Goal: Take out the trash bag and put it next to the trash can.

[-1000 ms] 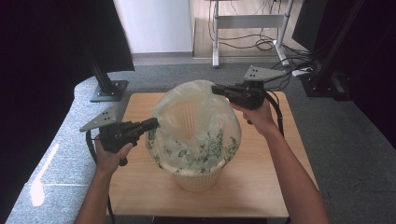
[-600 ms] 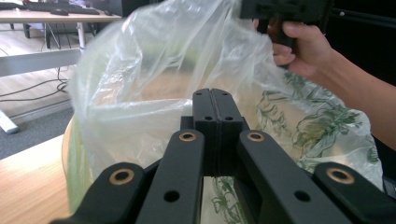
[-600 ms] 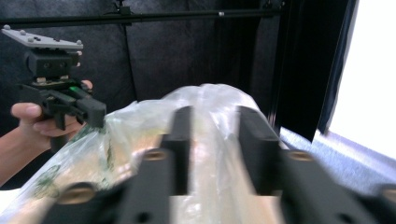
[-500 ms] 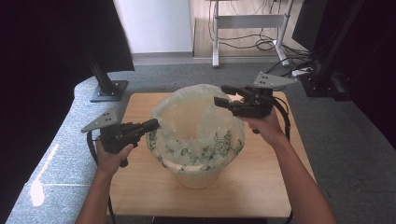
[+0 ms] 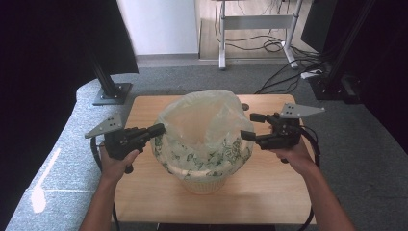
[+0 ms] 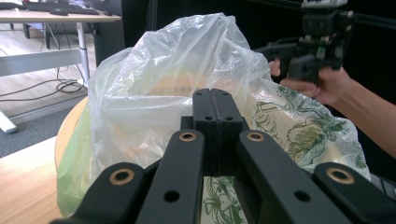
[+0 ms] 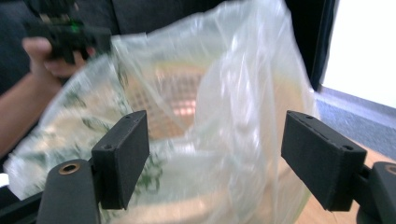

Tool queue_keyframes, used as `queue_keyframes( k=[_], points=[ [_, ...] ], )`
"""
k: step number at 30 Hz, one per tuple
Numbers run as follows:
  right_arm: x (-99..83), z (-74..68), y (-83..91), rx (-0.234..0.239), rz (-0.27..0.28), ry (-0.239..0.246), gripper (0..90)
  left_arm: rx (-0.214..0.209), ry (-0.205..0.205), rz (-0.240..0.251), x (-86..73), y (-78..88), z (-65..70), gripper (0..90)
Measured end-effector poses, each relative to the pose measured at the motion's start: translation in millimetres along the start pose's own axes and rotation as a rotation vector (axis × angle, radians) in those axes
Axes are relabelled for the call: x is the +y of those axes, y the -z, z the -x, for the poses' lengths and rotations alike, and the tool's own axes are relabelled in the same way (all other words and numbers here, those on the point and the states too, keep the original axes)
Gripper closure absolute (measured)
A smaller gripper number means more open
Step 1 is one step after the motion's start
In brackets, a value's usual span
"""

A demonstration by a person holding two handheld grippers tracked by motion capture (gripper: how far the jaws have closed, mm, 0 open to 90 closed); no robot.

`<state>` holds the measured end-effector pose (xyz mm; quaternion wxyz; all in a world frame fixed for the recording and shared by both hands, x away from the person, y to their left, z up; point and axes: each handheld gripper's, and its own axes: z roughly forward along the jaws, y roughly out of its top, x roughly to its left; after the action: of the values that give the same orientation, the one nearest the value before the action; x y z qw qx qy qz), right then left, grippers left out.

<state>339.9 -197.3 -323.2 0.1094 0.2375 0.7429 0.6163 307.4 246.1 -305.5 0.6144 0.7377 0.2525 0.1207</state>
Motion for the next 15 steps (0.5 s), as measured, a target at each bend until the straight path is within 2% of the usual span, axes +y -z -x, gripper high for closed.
queue_keyframes(
  k=[3,5,7,12,14,15],
  points=[
    [-9.0,1.2,-5.6,-0.014,-0.025,0.001,29.7,0.003,-0.001,-0.003,0.6,1.3,0.4,90.0],
    [-13.2,2.3,-8.6,-0.025,-0.047,0.014,43.0,0.005,-0.002,-0.003,0.8,1.8,0.4,90.0],
    [-15.6,1.4,-11.6,-0.045,-0.065,0.034,50.1,0.007,-0.002,-0.003,1.0,2.5,0.0,90.0],
    [-14.0,-5.4,-12.3,-0.043,-0.09,0.098,81.8,0.008,0.001,-0.003,1.3,2.9,-1.5,90.0],
    [-10.4,-7.8,-13.0,-0.046,-0.091,0.104,88.6,0.009,0.0,-0.003,1.8,3.0,-1.2,90.0],
    [-8.5,-8.5,-13.0,-0.046,-0.087,0.105,89.0,0.01,-0.001,-0.002,2.2,3.2,-1.0,90.0]
  ],
)
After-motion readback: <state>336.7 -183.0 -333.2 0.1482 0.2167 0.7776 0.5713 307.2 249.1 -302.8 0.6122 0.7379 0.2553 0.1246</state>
